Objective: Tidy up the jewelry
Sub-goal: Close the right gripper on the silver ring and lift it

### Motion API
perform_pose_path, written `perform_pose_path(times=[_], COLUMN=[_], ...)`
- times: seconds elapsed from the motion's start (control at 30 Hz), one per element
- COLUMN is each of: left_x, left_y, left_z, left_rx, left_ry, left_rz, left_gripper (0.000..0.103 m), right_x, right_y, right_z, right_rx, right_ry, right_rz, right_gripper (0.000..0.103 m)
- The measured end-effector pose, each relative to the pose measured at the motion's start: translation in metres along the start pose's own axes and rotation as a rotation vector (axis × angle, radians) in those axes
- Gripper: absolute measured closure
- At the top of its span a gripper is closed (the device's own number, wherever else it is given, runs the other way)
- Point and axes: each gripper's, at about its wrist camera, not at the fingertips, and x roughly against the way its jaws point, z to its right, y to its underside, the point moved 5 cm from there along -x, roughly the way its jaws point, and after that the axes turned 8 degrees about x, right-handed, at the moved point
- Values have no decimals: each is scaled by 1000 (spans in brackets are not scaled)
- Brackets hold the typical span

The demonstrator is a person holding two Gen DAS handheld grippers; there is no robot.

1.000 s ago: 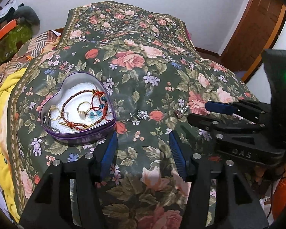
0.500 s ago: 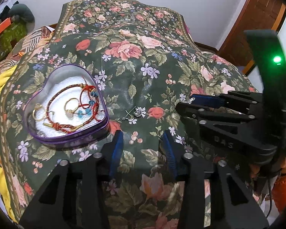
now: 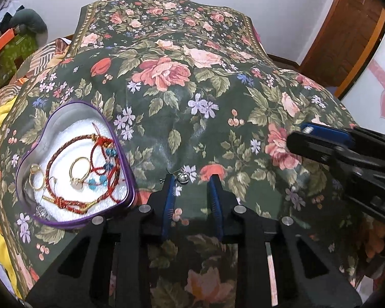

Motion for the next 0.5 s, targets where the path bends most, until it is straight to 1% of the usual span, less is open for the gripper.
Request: perform_pose_path(times=[0.03,0.1,0.17,0.2,0.37,0.5], left_x=[-1,-4,-5,-6,-3,11], left_y=[-1,-2,-3,-3,-3,1], left_z=[1,3,4,4,4,7], left_rx=[-4,-20,-30,-31,-34,-41], left_ry=[-9,-38,-57,-63,-64,-50], left_rz=[6,16,21,22,24,41], left_gripper=[77,83,92,95,95,95], right_x=[1,2,4,5,15,26], right_y=[1,1,1,1,-1,-8], right_z=[1,3,3,4,2,-1], right_rx=[-4,-11,-15,-16,-14,-12], right_ry=[-2,-4,-3,-3,0,-3], right_rz=[1,2,5,7,26,55], right_gripper=[75,75,75,75,75,75])
